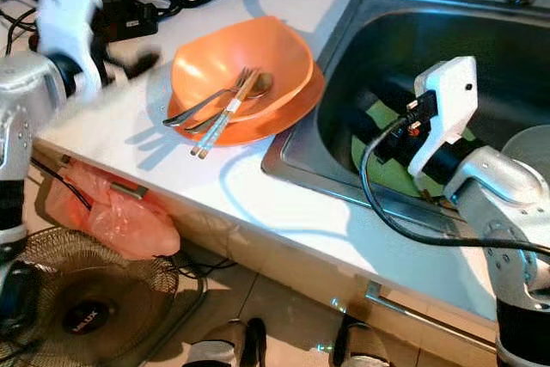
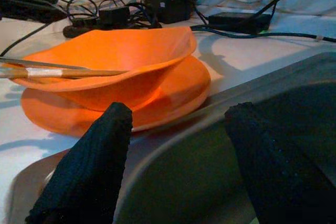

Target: Kitchen organization

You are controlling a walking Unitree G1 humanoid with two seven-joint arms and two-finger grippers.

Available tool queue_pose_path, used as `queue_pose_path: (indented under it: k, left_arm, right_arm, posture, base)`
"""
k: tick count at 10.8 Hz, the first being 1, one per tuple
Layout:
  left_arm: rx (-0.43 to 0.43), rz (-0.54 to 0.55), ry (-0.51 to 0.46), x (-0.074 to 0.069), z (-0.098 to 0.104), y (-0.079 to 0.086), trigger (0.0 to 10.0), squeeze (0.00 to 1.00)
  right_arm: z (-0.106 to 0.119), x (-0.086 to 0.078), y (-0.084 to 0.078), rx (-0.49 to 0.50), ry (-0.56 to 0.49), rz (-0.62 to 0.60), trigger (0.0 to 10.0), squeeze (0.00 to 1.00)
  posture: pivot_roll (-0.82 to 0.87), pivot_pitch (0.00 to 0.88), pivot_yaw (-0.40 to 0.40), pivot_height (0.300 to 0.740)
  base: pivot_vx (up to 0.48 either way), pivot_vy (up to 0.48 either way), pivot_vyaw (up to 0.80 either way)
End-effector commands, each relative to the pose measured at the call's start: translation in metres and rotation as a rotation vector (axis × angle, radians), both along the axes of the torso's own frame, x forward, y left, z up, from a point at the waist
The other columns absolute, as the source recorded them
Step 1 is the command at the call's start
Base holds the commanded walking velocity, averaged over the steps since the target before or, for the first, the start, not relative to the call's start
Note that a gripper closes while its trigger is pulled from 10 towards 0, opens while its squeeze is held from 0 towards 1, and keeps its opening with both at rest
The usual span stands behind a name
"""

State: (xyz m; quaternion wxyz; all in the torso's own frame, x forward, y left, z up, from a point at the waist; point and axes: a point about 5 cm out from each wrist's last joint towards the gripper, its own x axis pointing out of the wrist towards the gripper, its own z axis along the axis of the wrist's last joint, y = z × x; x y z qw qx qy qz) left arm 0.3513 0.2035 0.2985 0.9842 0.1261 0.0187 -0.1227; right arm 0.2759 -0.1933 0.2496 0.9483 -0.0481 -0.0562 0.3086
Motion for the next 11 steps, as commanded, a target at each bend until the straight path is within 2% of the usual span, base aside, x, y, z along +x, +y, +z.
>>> queue_pose_path:
  k: [1,3,4,5,6,7,8,9,10,11]
  left_arm:
    - [-0.036,0.034,-0.047,-0.001,0.003,0.006,10.0,0.0]
    - [-0.152,0.033,-0.247,0.0,0.011,-0.005,10.0,0.0]
    - [-0.15,0.029,-0.34,-0.01,0.008,-0.024,10.0,0.0]
    - [-0.204,0.02,-0.414,-0.02,-0.003,-0.042,10.0,0.0]
    - [-0.189,0.017,-0.464,-0.025,-0.004,-0.049,10.0,0.0]
    - [-0.147,0.001,-0.581,-0.038,-0.007,-0.069,10.0,0.0]
    - [-0.131,0.011,-0.591,-0.04,-0.019,-0.076,10.0,0.0]
    - [-0.136,0.017,-0.603,-0.042,-0.022,-0.079,10.0,0.0]
    - [-0.14,0.018,-0.66,-0.047,-0.022,-0.085,10.0,0.0]
    - [-0.139,0.015,-0.668,-0.047,-0.026,-0.088,10.0,0.0]
  right_arm:
    - [0.003,0.003,0.003,0.001,-0.025,-0.003,10.0,0.0]
    - [0.012,0.014,0.0,0.021,-0.09,-0.099,10.0,0.0]
    - [0.016,0.02,-0.001,0.004,-0.134,-0.162,10.0,0.0]
    - [0.018,0.023,0.004,0.022,-0.165,-0.187,10.0,0.0]
    - [0.018,0.025,0.005,0.039,-0.174,-0.212,10.0,0.0]
    - [0.018,0.029,0.005,0.101,-0.203,-0.314,10.0,0.0]
    - [0.01,0.032,0.005,0.142,-0.198,-0.405,10.0,0.0]
    - [0.003,0.032,0.006,0.179,-0.18,-0.45,10.0,0.0]
    - [-0.017,0.025,0.018,0.199,-0.136,-0.465,10.0,0.0]
    - [-0.026,0.022,0.026,0.204,-0.105,-0.461,10.0,0.0]
  posture:
    - [0.14,0.155,0.124,0.74]
    - [0.12,0.142,0.105,0.74]
    - [0.1,0.131,0.097,0.74]
    - [0.08,0.121,0.091,0.74]
    - [0.07,0.115,0.086,0.74]
    - [0.06,0.1,0.075,0.74]
    - [0.04,0.085,0.065,0.74]
    - [0.03,0.08,0.058,0.74]
    - [0.01,0.064,0.035,0.74]
    - [0.0,0.057,0.021,0.74]
  base:
    - [0.0,0.0,0.0]
    - [0.0,0.0,0.0]
    - [0.0,0.0,0.0]
    - [0.0,0.0,0.0]
    - [0.0,0.0,0.0]
    - [0.0,0.0,0.0]
    - [0.0,0.0,0.0]
    - [0.0,0.0,0.0]
    - [0.0,0.0,0.0]
    - [0.0,0.0,0.0]
